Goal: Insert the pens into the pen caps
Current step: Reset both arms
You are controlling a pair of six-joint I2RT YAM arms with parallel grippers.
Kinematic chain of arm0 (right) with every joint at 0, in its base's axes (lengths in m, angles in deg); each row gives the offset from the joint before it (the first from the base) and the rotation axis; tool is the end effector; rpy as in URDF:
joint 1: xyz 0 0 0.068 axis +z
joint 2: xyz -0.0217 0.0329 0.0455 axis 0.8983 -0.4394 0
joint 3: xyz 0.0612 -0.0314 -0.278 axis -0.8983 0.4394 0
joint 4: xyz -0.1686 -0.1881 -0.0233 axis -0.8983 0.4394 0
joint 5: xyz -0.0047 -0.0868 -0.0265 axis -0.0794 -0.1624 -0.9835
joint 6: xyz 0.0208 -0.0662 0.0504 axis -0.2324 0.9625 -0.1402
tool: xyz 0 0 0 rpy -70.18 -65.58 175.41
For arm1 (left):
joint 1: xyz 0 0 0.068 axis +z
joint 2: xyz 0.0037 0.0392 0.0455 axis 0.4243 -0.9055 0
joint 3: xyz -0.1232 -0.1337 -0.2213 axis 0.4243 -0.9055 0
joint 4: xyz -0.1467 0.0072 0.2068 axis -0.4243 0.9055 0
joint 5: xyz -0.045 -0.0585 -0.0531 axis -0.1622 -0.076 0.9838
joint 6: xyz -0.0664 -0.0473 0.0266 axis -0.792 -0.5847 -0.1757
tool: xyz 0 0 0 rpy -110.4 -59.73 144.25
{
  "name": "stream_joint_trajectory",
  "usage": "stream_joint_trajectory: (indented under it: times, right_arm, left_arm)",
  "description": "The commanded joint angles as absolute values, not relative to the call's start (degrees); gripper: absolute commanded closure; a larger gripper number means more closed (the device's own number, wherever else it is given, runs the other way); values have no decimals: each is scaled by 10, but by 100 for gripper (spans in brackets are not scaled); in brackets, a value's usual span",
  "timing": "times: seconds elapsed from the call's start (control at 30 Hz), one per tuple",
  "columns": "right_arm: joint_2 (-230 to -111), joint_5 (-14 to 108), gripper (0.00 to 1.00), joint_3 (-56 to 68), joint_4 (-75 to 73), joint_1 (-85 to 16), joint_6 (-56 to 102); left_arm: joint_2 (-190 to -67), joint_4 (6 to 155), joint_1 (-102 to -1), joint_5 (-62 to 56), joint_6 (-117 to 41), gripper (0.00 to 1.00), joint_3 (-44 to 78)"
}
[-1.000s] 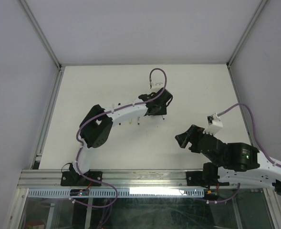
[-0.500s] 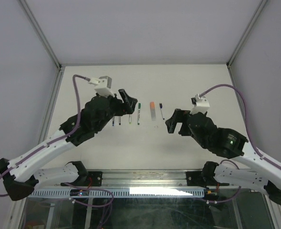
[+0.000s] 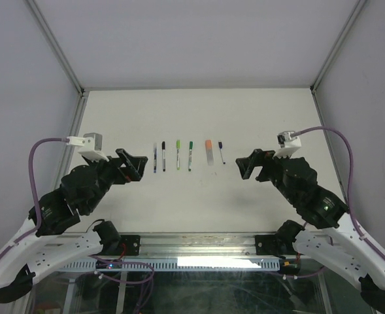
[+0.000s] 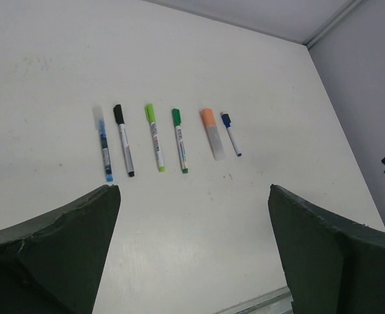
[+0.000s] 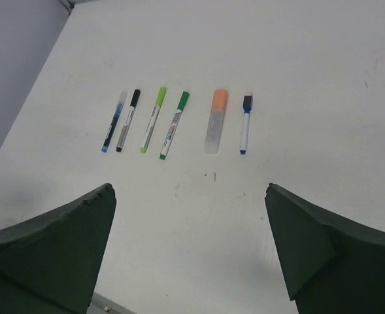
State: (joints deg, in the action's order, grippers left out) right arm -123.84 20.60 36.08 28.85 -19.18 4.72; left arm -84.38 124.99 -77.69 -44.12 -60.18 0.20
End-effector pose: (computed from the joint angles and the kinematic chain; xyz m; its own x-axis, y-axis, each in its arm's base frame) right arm 0.1218 0.0869 0.3269 -0.4034 0.1648 -0.9000 -0.3124 0.8997 0.3048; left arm 0.0970 -0.0591 0.3649 -0.3588 -0.2934 -0.8861 0.1863 0.9077 -0.3760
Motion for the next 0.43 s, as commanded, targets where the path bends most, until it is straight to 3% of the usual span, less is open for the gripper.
stream_joint_trajectory:
  times: [0.0,0.4]
  right_arm:
    - [-1205,158,0,365,233,-194,113]
    - [-1192,143,0,380,247,-194,133]
  left_arm:
    - [-815,1307,-782,-478,-589,1,-17]
    - [-768,1300,-782,-504,-606,1,-54]
